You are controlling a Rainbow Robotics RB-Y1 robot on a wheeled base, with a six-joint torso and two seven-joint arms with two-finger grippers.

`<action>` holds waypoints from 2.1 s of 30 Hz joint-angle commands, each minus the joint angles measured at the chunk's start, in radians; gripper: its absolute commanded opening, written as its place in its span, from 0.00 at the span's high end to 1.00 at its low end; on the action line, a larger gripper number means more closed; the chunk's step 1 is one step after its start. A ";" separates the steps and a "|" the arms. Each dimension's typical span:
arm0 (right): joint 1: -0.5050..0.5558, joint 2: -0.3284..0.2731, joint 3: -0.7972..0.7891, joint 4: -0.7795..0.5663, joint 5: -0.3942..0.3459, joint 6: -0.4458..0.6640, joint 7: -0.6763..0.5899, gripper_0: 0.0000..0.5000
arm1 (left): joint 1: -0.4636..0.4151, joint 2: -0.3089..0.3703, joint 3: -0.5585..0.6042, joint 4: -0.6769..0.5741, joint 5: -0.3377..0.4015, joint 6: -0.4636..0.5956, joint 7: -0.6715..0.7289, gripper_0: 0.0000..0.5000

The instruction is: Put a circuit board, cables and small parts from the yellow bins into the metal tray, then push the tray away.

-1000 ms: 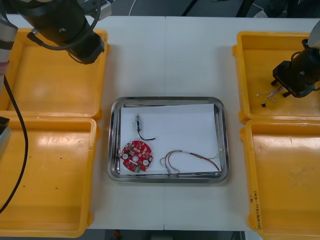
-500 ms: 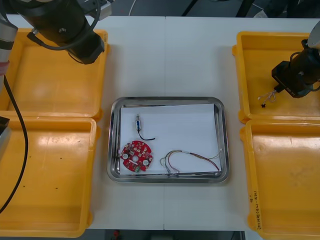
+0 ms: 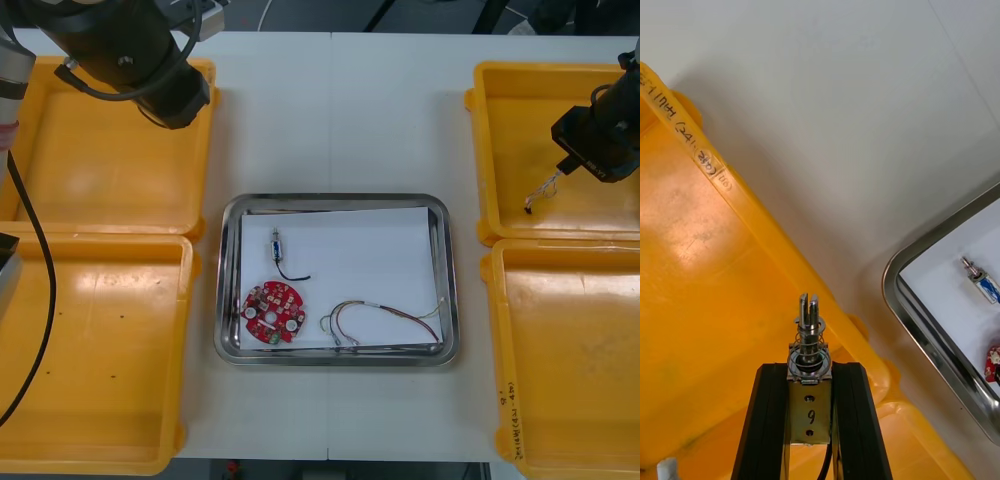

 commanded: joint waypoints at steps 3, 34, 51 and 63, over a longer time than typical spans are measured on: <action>0.007 -0.032 0.019 -0.181 -0.016 0.155 -0.001 1.00 | -0.011 -0.009 0.029 -0.036 0.018 0.007 0.119 1.00; 0.039 -0.210 0.221 -0.861 -0.354 0.429 0.189 1.00 | -0.011 -0.011 0.027 -0.036 0.029 0.007 0.121 1.00; 0.116 -0.291 0.499 -1.274 -0.729 0.429 0.229 1.00 | -0.012 -0.009 0.027 -0.037 0.032 0.007 0.124 1.00; 0.074 -0.325 0.677 -1.409 -0.866 0.429 0.290 1.00 | -0.011 -0.011 0.029 -0.036 0.032 0.007 0.124 1.00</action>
